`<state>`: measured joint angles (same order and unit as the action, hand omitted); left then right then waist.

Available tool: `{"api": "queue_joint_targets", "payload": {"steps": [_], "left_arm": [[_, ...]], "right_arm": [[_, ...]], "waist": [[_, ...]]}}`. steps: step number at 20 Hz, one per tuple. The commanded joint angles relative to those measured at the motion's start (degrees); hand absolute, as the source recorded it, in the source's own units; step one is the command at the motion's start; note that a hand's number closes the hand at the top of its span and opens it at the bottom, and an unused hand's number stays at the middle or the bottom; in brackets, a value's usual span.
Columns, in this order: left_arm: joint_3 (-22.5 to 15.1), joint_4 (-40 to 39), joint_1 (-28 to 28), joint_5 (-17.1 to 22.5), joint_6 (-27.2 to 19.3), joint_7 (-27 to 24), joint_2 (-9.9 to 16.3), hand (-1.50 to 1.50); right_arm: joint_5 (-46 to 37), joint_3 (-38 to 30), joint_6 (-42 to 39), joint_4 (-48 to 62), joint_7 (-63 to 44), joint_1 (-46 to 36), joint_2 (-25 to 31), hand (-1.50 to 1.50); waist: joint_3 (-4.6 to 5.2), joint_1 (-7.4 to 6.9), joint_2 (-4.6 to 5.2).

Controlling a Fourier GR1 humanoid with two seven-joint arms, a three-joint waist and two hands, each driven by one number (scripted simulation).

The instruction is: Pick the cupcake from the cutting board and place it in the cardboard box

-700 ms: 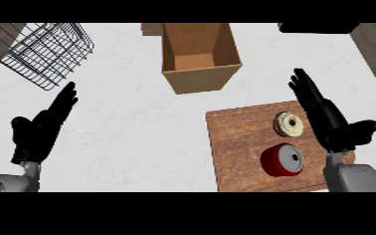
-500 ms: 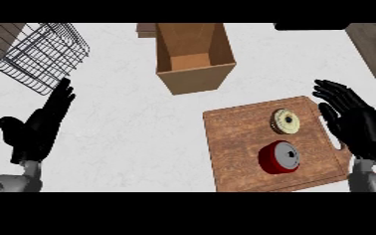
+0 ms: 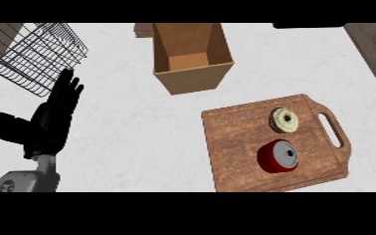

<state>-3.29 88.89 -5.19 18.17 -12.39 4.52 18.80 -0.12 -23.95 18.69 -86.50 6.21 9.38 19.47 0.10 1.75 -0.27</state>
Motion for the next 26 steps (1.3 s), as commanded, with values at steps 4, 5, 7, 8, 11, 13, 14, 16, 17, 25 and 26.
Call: {"api": "queue_joint_targets", "payload": {"steps": [4, 5, 7, 8, 11, 13, 14, 16, 17, 25, 26], "left_arm": [[-2.8, 4.8, 0.7, -2.1, -2.9, 3.2, -2.7, 0.00], [-0.8, 2.7, -1.4, -1.2, -1.8, 3.5, -1.2, 0.00], [0.5, 3.0, -1.2, 0.2, -1.0, 3.8, -0.4, 0.00], [-1.0, 2.6, -1.2, -1.0, -1.7, 2.1, -2.1, 0.00], [-0.6, 4.7, -1.1, -0.7, -1.6, 4.1, -1.2, 0.00], [-4.0, 4.6, -0.3, -3.6, -3.9, 4.0, -4.0, 0.00], [-1.4, 7.0, 0.2, -2.2, -3.4, 5.5, -1.8, 0.00], [-1.0, 3.9, -1.2, -1.9, -2.2, 3.9, -3.1, 0.00], [-4.7, 3.8, -1.5, -6.2, -5.7, 4.8, -5.5, 0.00], [0.0, 2.1, 0.2, -3.3, 1.1, 1.6, -5.1, 0.00], [1.0, 2.3, -1.4, -4.1, 0.1, 4.0, -5.5, 0.00]], "right_arm": [[-7.3, 2.5, -5.0, -14.0, -10.7, 8.1, 8.3, -1.50], [-8.9, 4.9, -7.4, -14.7, -11.6, 10.4, 9.1, -1.50], [-8.5, 6.4, -13.7, -17.5, -18.9, 10.4, 14.7, -1.50], [-6.0, 7.1, -18.1, -19.8, -19.9, 13.0, 15.6, -1.50], [-1.9, 7.9, -24.9, -25.2, -29.8, 13.3, 19.6, -1.50], [1.5, 6.9, -27.3, -27.5, -37.7, 9.2, 22.0, -1.50], [1.4, 9.3, -25.9, -32.9, -42.7, 9.8, 19.7, -1.50], [5.8, 6.1, -28.6, -32.3, -47.2, 4.1, 22.5, -1.50], [3.1, 10.0, -26.2, -31.5, -47.6, 1.8, 19.5, -1.50], [2.0, 14.3, -26.8, -32.6, -59.9, -11.2, 16.8, -1.50], [-1.2, 13.4, -27.0, -34.1, -55.2, -5.1, 12.2, -1.50]], "waist": [[0.00, -1.48, 0.14], [0.04, -1.19, 0.25], [0.18, -1.78, 0.29], [0.19, -0.85, 0.17], [0.15, -1.35, 0.14], [0.06, -1.78, 0.28], [0.06, -1.98, 0.13], [-0.01, -1.81, 0.29], [-0.06, -1.94, 0.34], [-0.06, -2.12, 0.33], [-0.09, -1.68, 0.26]]}}
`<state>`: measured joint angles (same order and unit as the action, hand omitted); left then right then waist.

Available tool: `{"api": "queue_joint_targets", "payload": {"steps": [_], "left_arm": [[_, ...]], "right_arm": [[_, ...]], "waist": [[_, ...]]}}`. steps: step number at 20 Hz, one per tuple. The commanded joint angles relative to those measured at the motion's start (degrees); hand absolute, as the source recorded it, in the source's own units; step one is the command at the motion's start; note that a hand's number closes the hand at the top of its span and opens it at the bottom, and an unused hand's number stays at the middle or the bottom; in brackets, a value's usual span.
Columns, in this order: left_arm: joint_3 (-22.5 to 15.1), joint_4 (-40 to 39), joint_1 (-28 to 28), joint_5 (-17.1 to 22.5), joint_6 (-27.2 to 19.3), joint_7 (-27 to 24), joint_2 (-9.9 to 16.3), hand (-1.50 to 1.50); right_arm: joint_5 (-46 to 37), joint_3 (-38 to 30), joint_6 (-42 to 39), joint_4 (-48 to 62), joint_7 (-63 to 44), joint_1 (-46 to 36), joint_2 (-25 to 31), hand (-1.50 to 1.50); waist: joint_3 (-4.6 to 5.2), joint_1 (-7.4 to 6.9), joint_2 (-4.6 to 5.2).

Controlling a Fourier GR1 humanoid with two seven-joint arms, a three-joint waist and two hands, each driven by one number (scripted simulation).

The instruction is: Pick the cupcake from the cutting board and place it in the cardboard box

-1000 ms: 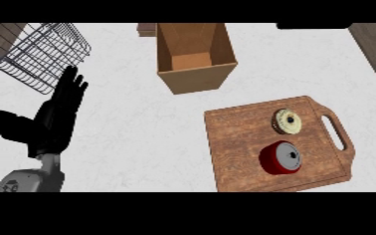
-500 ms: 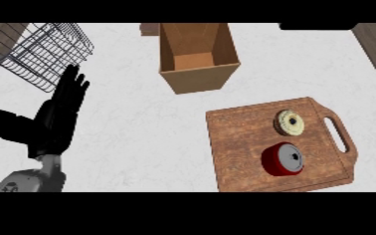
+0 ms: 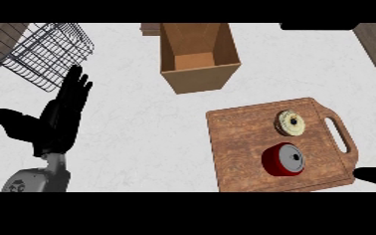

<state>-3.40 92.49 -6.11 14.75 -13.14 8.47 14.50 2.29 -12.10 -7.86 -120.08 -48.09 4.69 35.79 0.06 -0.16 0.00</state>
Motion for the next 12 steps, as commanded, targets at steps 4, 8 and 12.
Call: {"api": "queue_joint_targets", "payload": {"steps": [4, 8, 12], "left_arm": [[0.9, 4.1, 1.3, -0.9, -0.3, 3.8, -0.8, 0.00], [2.4, 3.7, -0.4, -1.4, 1.9, 4.2, -0.6, 0.00], [1.7, 2.1, -0.4, -3.7, 1.6, 2.6, -3.3, 0.00]], "right_arm": [[-6.9, 5.3, -1.2, 1.4, -7.0, -3.2, -3.4, -1.50], [-6.1, 4.4, -1.7, 4.4, -5.6, -5.9, -7.6, -1.50], [-12.3, 8.5, -1.3, 6.5, -7.1, -9.0, -11.2, -1.50]], "waist": [[-0.06, 0.05, -0.05], [-0.06, 0.16, -0.04], [-0.06, 0.12, -0.02]]}}
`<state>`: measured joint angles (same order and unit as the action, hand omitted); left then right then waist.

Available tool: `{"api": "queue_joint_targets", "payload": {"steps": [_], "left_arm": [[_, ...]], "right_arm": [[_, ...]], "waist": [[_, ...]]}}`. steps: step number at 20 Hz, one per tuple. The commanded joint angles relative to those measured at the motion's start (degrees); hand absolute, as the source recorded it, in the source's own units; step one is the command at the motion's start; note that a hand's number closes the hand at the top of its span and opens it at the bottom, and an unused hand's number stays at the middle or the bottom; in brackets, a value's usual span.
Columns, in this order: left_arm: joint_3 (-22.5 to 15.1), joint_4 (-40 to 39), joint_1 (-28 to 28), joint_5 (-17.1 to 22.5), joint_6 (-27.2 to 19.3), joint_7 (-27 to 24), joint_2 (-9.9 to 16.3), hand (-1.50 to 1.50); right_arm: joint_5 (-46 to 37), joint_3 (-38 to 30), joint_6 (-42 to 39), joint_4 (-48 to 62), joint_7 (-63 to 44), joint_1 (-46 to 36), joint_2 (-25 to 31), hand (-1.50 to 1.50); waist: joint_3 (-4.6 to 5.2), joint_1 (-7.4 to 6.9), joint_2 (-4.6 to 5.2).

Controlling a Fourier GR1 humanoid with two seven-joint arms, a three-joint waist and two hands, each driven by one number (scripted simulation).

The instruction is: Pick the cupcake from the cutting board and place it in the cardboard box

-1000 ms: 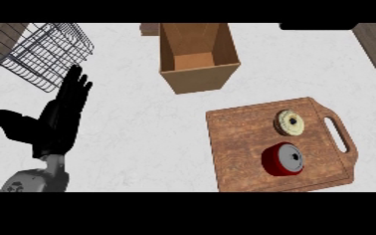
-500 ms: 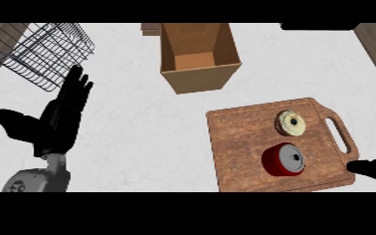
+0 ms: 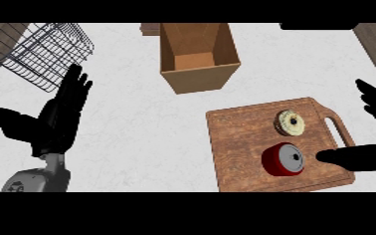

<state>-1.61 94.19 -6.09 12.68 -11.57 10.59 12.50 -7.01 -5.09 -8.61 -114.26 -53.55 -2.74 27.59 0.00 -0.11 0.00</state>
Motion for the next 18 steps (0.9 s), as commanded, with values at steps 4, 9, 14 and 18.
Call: {"api": "queue_joint_targets", "payload": {"steps": [4, 9, 14, 18], "left_arm": [[1.2, -3.8, -1.5, -2.3, 1.0, -2.0, -2.2, 0.00], [2.7, -3.0, 0.8, -2.1, 3.8, -3.5, -2.7, 0.00], [4.1, 2.5, 1.6, -2.2, 4.2, 2.0, -2.0, 0.00], [3.7, 0.5, -1.3, -3.6, 3.1, 1.6, -3.8, 0.00]], "right_arm": [[-7.7, 2.6, 0.9, 0.8, 0.1, 0.4, -5.7, -1.50], [-9.2, -0.1, -0.7, 6.4, 1.5, -4.6, -6.6, -1.50], [-10.8, 0.9, -1.8, 4.2, 1.8, -2.0, -10.1, -1.50], [-13.9, 1.5, -0.6, 12.9, 6.2, -5.4, -11.5, -1.50]], "waist": [[0.01, 0.23, 0.00], [0.01, 0.06, 0.00], [0.00, 0.07, -0.04], [0.00, 0.05, 0.01]]}}
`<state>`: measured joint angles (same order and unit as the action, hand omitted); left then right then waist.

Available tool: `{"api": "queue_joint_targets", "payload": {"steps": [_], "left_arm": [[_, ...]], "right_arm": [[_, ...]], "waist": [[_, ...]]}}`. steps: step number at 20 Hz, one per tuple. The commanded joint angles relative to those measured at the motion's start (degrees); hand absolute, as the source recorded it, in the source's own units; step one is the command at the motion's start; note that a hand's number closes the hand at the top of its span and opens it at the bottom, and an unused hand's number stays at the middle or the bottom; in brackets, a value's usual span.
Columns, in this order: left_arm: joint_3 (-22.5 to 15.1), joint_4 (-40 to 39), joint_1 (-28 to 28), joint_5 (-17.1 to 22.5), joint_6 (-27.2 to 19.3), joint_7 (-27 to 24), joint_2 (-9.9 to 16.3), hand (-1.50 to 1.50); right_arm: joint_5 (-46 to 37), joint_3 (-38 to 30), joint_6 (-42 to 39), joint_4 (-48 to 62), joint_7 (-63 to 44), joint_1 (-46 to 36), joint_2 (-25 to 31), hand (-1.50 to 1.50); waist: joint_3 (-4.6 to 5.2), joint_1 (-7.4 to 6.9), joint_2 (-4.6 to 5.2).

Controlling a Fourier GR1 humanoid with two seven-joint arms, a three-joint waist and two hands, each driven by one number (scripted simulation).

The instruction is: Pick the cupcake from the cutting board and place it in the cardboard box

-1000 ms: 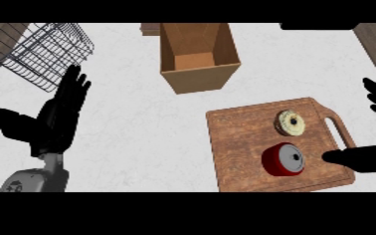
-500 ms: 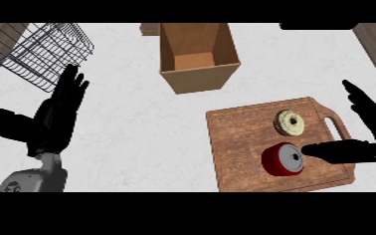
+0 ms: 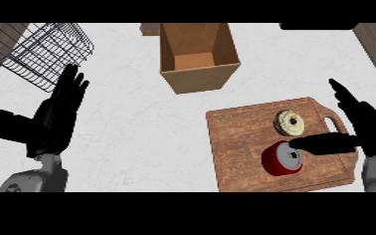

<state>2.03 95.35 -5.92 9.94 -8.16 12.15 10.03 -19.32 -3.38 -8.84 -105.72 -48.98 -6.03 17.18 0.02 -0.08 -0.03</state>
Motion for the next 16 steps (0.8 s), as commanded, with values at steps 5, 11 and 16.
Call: {"api": "queue_joint_targets", "payload": {"steps": [5, 11, 16], "left_arm": [[1.0, -0.9, 0.6, -0.6, 1.8, -1.2, -0.9, 0.00], [1.0, -1.3, -2.9, -2.0, 1.1, 1.6, -1.5, 0.00], [2.2, 1.8, 1.1, -1.8, 2.7, 0.3, -2.0, 0.00]], "right_arm": [[-2.5, -2.2, -1.5, 4.9, 5.6, 2.2, 0.2, -1.50], [-9.9, 2.5, 4.3, 9.4, 5.7, 0.3, -5.9, -1.50], [-7.0, -0.4, -0.2, 9.9, 6.0, -2.0, -4.8, -1.50]], "waist": [[-0.02, 0.09, 0.03], [-0.02, 0.03, 0.04], [-0.01, 0.01, 0.01]]}}
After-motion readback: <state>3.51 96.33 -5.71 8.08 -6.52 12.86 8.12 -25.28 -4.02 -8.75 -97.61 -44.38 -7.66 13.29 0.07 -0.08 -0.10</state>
